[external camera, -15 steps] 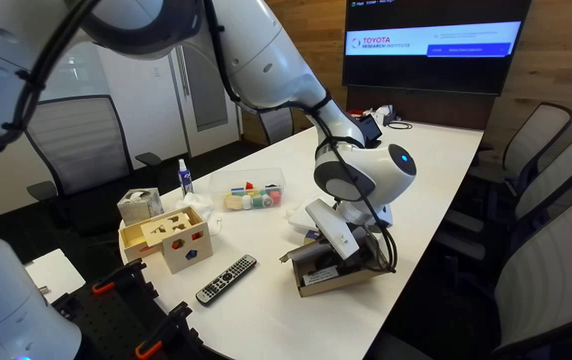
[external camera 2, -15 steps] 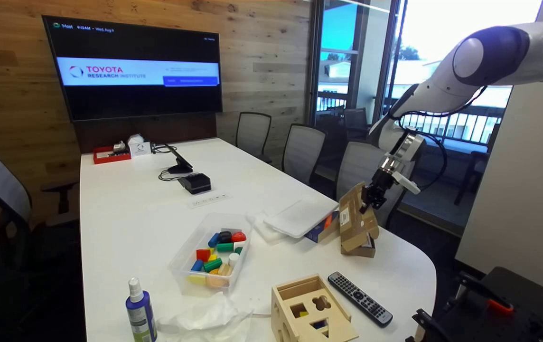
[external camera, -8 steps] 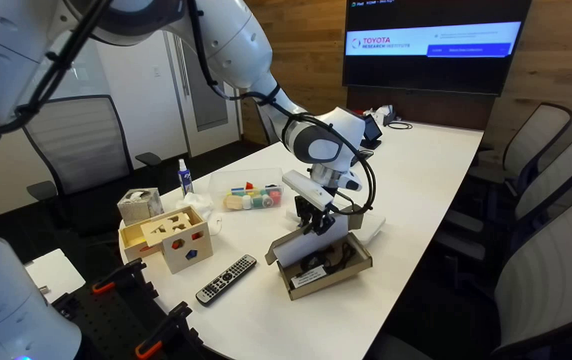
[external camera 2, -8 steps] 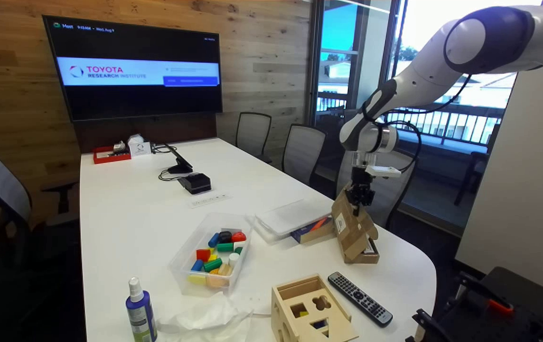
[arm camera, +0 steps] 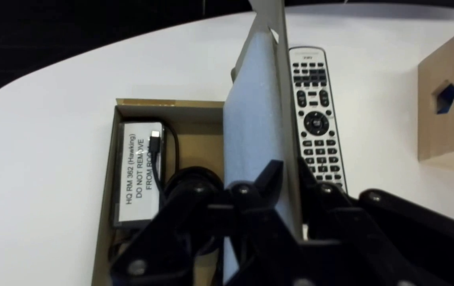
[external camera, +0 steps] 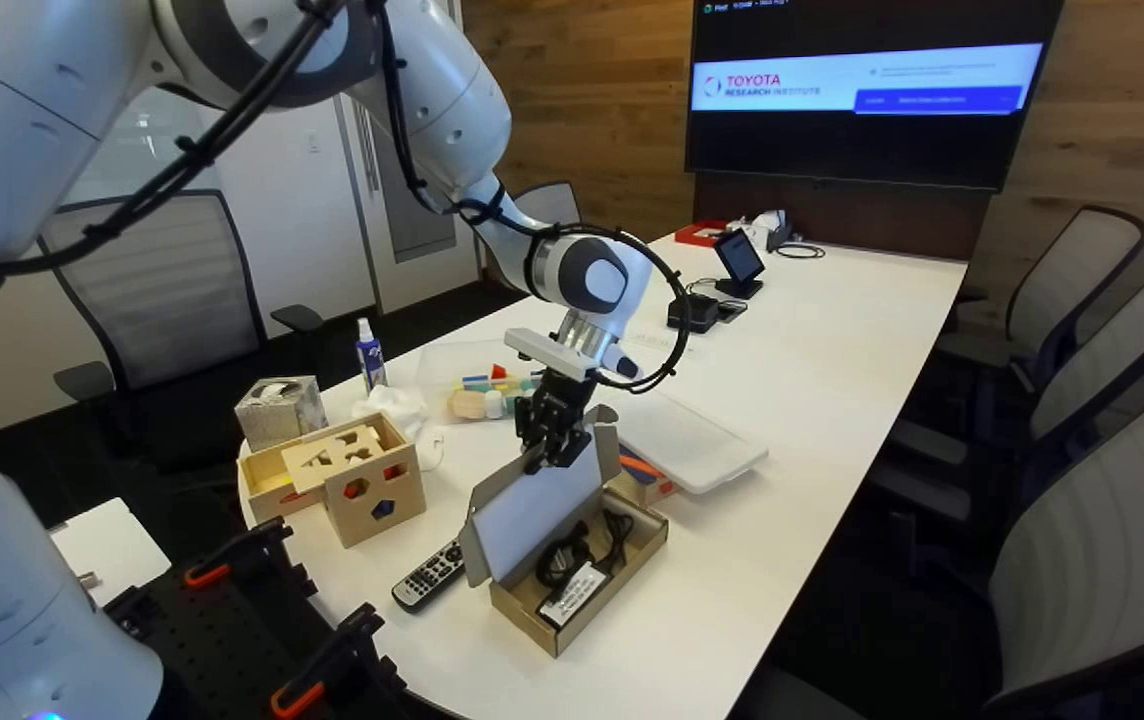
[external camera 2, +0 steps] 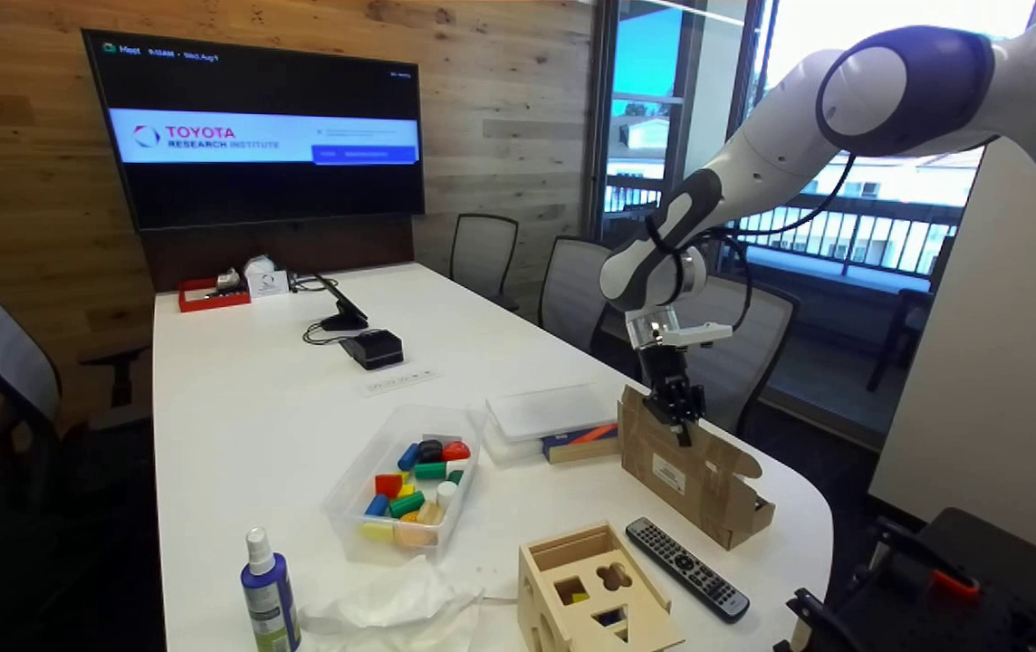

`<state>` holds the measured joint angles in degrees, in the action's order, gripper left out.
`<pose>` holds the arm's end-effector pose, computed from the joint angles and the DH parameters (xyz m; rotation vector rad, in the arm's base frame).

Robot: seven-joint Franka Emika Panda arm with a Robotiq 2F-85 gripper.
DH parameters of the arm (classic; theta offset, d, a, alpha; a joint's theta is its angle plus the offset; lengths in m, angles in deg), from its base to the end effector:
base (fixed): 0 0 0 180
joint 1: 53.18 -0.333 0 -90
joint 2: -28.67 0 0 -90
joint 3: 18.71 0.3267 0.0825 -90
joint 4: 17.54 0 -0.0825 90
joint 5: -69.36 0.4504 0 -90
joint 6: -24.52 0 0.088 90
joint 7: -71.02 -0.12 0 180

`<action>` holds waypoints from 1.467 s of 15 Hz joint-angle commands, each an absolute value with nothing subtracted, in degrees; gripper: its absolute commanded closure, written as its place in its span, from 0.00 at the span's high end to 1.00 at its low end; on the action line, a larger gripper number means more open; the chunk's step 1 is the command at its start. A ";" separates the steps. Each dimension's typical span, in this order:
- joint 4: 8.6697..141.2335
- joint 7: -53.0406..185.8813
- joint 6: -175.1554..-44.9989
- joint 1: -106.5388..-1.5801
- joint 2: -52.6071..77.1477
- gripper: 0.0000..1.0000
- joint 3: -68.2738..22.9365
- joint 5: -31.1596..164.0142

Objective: Open the box

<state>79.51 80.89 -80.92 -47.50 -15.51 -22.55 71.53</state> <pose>0.6266 -0.1022 0.0624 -2.9122 0.0173 0.9285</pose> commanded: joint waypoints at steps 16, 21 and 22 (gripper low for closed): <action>67.01 98.97 -81.73 -46.24 -32.26 0.03 -11.77 71.69; 68.22 104.39 -89.27 -44.89 -33.73 0.03 -10.69 71.21; 68.37 104.95 -89.73 -44.56 -33.87 0.03 -10.42 71.28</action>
